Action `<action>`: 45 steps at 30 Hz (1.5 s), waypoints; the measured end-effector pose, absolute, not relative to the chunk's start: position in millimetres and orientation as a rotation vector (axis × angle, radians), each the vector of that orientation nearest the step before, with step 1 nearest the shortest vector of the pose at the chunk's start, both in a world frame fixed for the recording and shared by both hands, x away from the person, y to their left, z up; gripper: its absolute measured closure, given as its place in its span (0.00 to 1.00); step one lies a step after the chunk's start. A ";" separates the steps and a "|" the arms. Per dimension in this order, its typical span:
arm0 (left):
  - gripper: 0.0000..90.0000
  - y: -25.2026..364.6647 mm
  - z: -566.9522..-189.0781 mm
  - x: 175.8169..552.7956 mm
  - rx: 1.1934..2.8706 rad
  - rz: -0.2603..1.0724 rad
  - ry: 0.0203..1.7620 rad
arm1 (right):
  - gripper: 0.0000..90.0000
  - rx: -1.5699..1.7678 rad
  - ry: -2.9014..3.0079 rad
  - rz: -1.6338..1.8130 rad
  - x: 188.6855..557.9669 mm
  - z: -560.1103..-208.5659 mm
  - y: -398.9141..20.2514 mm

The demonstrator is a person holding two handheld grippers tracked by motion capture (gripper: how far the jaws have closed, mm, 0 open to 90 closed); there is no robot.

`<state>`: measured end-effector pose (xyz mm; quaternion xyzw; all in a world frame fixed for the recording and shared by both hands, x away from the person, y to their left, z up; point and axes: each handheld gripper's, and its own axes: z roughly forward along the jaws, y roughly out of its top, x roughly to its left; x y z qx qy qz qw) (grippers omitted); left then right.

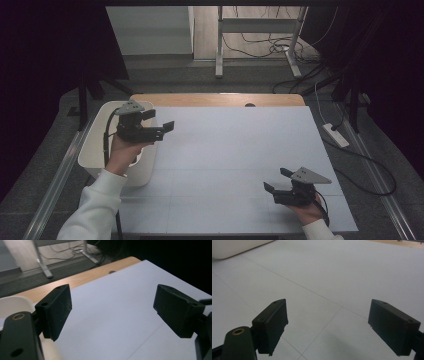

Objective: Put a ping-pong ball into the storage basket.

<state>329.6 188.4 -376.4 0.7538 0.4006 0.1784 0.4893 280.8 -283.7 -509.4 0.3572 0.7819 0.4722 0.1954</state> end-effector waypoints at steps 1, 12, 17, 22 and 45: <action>0.18 188.4 -376.4 329.6 1.832 0.433 0.973 | 0.17 1.001 2.191 1.323 280.8 -509.4 -283.7; 0.18 151.2 -386.8 313.5 1.888 0.373 0.850 | 0.17 1.004 2.189 1.327 280.7 -508.9 -285.2; 0.18 140.3 -392.8 301.8 1.917 0.390 0.803 | 0.17 1.001 2.190 1.322 280.1 -508.9 -284.8; 0.18 132.4 -402.7 289.7 1.920 0.370 0.767 | 0.17 1.003 2.191 1.321 279.6 -509.0 -285.3; 0.18 129.6 -466.8 248.5 1.997 0.303 0.677 | 0.17 1.017 2.196 1.322 277.7 -511.0 -285.4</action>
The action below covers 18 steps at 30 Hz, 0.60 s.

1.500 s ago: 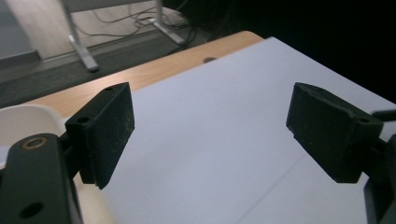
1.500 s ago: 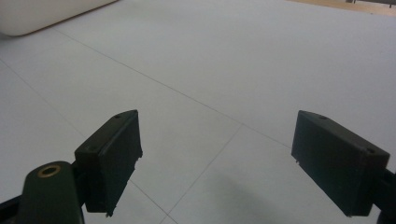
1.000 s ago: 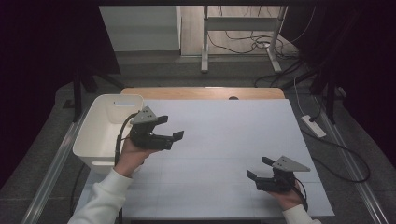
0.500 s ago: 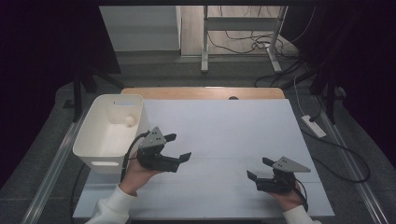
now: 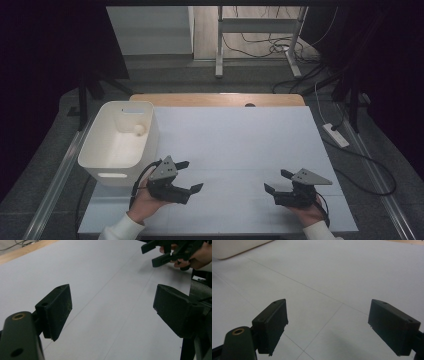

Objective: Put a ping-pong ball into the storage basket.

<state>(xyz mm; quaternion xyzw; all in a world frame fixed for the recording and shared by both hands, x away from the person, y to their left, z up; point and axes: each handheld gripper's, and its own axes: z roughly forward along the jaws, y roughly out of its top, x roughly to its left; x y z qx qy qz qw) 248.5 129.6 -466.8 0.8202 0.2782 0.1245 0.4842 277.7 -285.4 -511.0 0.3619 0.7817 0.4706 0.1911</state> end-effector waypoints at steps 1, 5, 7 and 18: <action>0.18 130.8 -469.1 247.7 2.002 0.302 0.676 | 0.17 1.015 2.198 1.321 277.6 -511.1 -285.3; 0.18 137.0 -479.2 243.7 2.006 0.298 0.697 | 0.17 1.016 2.200 1.323 277.7 -511.7 -284.7; 0.18 141.5 -485.0 241.2 2.004 0.300 0.714 | 0.17 1.017 2.201 1.322 278.1 -512.1 -284.7; 0.18 164.8 -507.5 226.6 1.949 0.324 0.761 | 0.17 1.006 2.214 1.317 278.6 -513.8 -283.7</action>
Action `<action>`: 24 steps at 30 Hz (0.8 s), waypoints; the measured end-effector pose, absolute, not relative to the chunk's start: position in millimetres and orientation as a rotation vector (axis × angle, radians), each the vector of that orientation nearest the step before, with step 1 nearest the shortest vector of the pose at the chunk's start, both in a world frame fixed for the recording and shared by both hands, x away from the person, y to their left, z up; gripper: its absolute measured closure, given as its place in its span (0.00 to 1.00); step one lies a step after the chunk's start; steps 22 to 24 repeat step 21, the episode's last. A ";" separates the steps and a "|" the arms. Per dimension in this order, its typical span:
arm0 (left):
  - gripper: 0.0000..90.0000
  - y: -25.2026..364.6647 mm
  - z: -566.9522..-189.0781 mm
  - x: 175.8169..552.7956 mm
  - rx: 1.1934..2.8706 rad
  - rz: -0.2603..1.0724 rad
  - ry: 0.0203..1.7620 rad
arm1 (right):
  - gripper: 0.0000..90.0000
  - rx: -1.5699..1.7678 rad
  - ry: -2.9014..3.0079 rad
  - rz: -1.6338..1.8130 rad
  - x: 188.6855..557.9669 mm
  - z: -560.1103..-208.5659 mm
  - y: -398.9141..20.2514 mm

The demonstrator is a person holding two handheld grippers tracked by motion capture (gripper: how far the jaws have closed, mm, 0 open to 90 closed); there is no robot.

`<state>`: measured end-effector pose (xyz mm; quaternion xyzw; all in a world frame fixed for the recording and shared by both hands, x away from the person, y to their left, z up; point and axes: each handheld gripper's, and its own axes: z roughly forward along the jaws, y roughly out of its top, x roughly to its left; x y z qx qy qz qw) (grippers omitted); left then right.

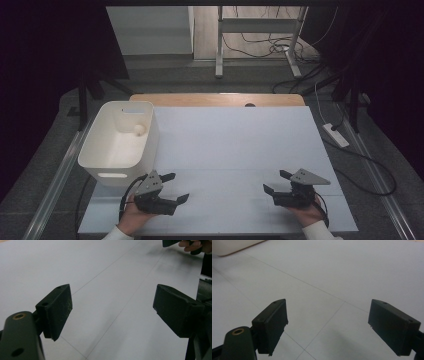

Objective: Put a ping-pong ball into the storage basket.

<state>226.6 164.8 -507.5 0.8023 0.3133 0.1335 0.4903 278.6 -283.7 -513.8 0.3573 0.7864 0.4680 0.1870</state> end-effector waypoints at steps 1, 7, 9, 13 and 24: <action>0.18 166.5 -508.4 226.2 1.946 0.328 0.765 | 0.17 1.000 2.215 1.318 278.4 -513.8 -283.5; 0.18 170.3 -511.3 225.7 1.931 0.332 0.780 | 0.17 0.984 2.226 1.319 277.9 -513.9 -282.8; 0.18 171.4 -511.4 226.2 1.929 0.333 0.783 | 0.17 0.982 2.225 1.317 277.7 -513.9 -282.9; 0.18 171.7 -510.3 227.4 1.929 0.340 0.785 | 0.17 0.975 2.230 1.315 276.8 -513.6 -282.9; 0.18 171.9 -509.8 228.5 1.925 0.339 0.791 | 0.17 0.972 2.224 1.318 275.2 -512.6 -283.4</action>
